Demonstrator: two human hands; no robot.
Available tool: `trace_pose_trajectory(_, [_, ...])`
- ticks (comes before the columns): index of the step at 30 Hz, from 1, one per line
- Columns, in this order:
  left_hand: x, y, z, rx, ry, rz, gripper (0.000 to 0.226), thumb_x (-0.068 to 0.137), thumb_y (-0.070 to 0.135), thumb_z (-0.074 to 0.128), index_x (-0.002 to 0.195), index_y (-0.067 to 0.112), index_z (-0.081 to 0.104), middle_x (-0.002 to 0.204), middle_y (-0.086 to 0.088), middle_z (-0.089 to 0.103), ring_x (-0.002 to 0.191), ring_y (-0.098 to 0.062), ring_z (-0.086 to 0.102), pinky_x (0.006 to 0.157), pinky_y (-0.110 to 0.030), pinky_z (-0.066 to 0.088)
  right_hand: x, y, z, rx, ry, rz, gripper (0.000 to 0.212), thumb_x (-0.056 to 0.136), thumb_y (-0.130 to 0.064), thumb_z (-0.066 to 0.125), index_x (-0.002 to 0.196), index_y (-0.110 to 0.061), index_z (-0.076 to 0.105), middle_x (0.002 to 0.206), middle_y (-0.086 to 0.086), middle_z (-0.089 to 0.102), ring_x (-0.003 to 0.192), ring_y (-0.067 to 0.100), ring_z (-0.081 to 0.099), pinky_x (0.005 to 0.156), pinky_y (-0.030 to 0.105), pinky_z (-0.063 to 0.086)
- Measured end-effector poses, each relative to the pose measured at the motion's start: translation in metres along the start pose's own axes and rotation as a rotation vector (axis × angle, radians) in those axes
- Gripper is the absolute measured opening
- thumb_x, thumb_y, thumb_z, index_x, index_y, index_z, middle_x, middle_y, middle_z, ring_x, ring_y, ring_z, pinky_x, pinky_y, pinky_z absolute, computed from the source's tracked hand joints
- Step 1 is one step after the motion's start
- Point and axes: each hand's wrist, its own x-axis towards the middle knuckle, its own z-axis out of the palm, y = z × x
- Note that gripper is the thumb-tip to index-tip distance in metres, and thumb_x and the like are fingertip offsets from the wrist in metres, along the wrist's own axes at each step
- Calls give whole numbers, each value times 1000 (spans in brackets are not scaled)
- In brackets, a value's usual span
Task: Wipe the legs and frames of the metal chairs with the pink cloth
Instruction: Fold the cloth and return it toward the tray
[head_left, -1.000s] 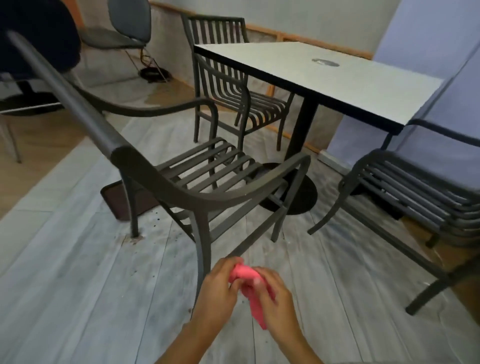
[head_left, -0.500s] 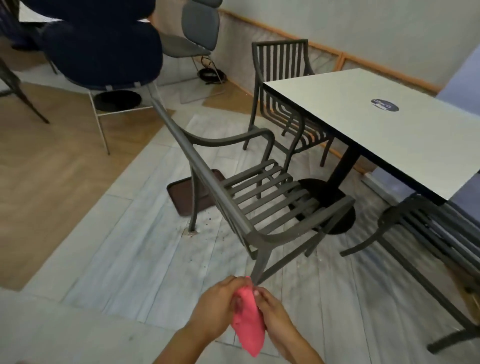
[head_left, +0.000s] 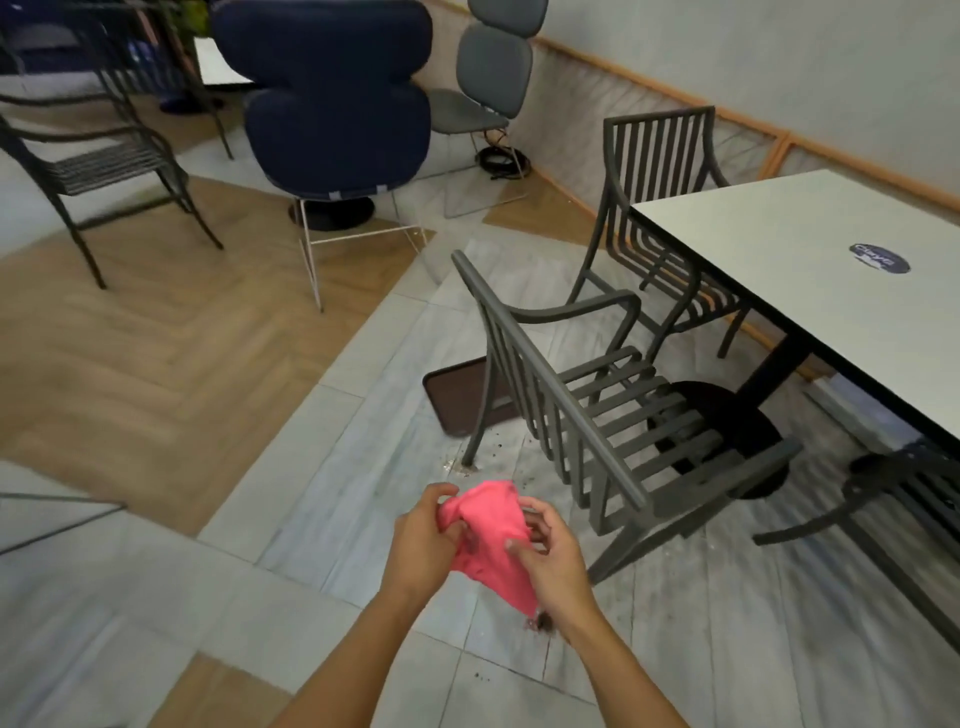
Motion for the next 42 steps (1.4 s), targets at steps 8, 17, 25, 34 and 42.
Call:
trace_pose_trajectory(8, [32, 17, -61, -35, 62, 50, 35, 81, 5, 60, 109, 26, 56, 79, 12, 62, 71, 4, 58, 56, -5, 44, 37, -69, 53, -83, 167, -221, 33, 84, -2, 62, 111, -21, 66, 106, -14, 63, 97, 0, 58, 84, 14, 46])
trace_pose_trajectory(17, [137, 14, -102, -54, -31, 75, 24, 79, 14, 69, 100, 24, 63, 78, 10, 64, 69, -5, 59, 61, -14, 46, 137, -95, 101, -255, 285, -287, 36, 82, 5, 62, 110, -17, 69, 99, -12, 63, 92, 11, 60, 83, 15, 45])
trace_pose_trajectory(25, [265, 22, -146, 79, -102, 123, 11, 79, 24, 68, 87, 30, 64, 70, 9, 65, 63, -7, 57, 61, -23, 46, 246, -136, 137, -273, 286, -177, 39, 83, 7, 55, 109, -18, 70, 103, -5, 68, 88, 8, 61, 79, 6, 44])
trace_pose_trajectory(34, [411, 20, -189, 218, -240, 194, 16, 82, 34, 65, 97, 29, 62, 80, 12, 66, 74, -7, 62, 69, -24, 51, 356, -164, 191, -396, 357, -107, 33, 89, -4, 56, 119, -15, 64, 112, 0, 65, 94, 6, 56, 91, 18, 44])
trace_pose_trajectory(42, [538, 16, -238, 315, -481, 353, 19, 83, 33, 64, 101, 28, 63, 83, 12, 67, 77, -7, 62, 74, -29, 53, 434, -189, 263, -348, 597, 27, 34, 88, -1, 54, 118, -14, 64, 110, -2, 65, 94, 6, 58, 84, 6, 36])
